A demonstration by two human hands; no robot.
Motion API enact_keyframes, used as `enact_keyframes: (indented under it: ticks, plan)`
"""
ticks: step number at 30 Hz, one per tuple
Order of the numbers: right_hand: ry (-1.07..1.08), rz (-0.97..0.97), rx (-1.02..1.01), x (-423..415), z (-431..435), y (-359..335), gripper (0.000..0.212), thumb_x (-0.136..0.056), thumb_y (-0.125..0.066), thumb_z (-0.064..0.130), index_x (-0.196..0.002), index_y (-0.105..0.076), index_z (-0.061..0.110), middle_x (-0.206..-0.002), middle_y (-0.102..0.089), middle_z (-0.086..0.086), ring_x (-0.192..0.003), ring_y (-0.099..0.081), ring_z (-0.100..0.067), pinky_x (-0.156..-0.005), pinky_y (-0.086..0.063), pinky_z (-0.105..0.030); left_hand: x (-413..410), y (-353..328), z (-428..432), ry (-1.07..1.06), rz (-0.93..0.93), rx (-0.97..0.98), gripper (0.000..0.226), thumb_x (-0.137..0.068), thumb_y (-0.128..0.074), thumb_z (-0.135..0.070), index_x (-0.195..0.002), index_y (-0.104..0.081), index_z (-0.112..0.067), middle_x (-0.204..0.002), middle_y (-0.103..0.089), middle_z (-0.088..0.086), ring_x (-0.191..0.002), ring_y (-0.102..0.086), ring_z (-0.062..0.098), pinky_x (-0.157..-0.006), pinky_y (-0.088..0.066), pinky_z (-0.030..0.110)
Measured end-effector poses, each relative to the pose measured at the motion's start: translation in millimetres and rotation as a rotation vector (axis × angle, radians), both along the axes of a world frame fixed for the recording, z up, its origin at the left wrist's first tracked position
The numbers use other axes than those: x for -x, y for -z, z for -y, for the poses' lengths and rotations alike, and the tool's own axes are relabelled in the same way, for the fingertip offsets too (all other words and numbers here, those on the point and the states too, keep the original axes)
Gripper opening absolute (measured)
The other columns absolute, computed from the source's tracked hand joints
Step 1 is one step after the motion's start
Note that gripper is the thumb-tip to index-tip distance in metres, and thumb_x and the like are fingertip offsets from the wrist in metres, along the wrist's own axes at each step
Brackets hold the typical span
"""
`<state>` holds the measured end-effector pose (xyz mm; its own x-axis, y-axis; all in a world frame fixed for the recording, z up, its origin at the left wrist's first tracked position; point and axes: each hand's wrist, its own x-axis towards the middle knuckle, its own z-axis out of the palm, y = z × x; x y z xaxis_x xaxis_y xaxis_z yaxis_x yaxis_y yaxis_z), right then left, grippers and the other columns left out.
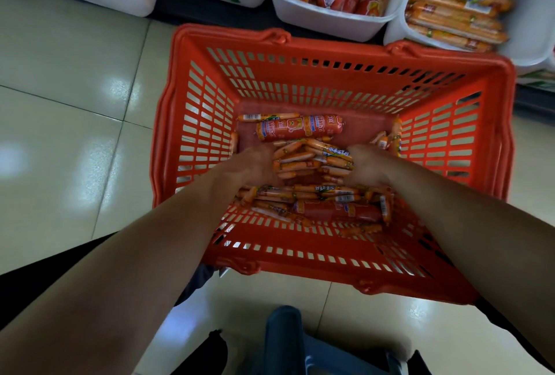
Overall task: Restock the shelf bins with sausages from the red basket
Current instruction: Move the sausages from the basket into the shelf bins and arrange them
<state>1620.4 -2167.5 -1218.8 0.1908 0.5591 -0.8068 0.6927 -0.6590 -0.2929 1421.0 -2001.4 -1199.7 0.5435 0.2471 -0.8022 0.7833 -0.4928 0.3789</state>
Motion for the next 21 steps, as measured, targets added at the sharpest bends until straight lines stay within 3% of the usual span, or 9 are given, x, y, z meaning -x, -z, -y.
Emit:
enact_keyframes:
  ticks: [3,8,11,14,17,21]
  plan:
    - [-0.023,0.035,0.069,0,1,-6,0.037,-0.079,-0.08,0.032,-0.1,-0.055,0.013,-0.088,-0.058,-0.001,-0.078,-0.057,-0.017,-0.061,-0.041,-0.029,0,2,9,-0.069,-0.056,0.041,0.073,-0.074,-0.084,-0.041,-0.137,-0.052,-0.023,-0.126,-0.062,-0.001,-0.114,-0.059,0.02,-0.091,-0.049,0.031]
    - [-0.012,0.059,0.022,-1,7,-6,0.041,-0.075,-0.083,0.03,-0.099,-0.053,0.014,-0.081,-0.052,0.002,-0.079,-0.054,-0.019,-0.061,-0.038,-0.03,3,1,22,-0.149,-0.012,0.118,0.06,-0.079,-0.082,-0.027,-0.133,-0.055,-0.021,-0.116,-0.064,0.0,-0.108,-0.061,0.019,-0.089,-0.051,0.031]
    - [0.019,0.066,-0.026,-4,14,-13,0.042,-0.075,-0.082,0.03,-0.098,-0.051,0.013,-0.084,-0.052,0.0,-0.077,-0.052,-0.018,-0.061,-0.04,-0.031,4,-12,18,-0.161,0.067,0.096,0.053,-0.081,-0.081,-0.024,-0.128,-0.06,-0.025,-0.103,-0.062,-0.008,-0.101,-0.06,0.013,-0.077,-0.044,0.021]
    - [0.084,0.072,-0.117,-7,17,-28,0.041,-0.074,-0.081,0.03,-0.098,-0.054,0.011,-0.084,-0.053,-0.002,-0.074,-0.053,-0.019,-0.053,-0.034,-0.031,3,-31,6,-0.184,0.073,0.046,0.045,-0.079,-0.082,-0.026,-0.119,-0.062,-0.027,-0.102,-0.065,-0.009,-0.099,-0.062,0.013,-0.081,-0.049,0.026]
    - [0.174,0.049,-0.195,-11,11,-54,0.052,-0.069,-0.087,0.034,-0.105,-0.058,0.011,-0.087,-0.059,-0.002,-0.077,-0.057,-0.019,-0.059,-0.042,-0.031,-1,-58,-3,-0.216,0.091,0.004,0.041,-0.078,-0.081,-0.027,-0.114,-0.062,-0.027,-0.1,-0.068,-0.007,-0.094,-0.063,0.013,-0.08,-0.05,0.026]
    - [0.201,0.077,-0.221,-20,3,-104,0.047,-0.074,-0.084,0.03,-0.106,-0.053,0.015,-0.095,-0.056,-0.001,-0.081,-0.053,-0.019,-0.062,-0.039,-0.028,-9,-107,-10,-0.198,0.161,-0.07,0.042,-0.077,-0.081,-0.026,-0.114,-0.062,-0.025,-0.098,-0.067,-0.004,-0.093,-0.063,0.015,-0.077,-0.048,0.026]
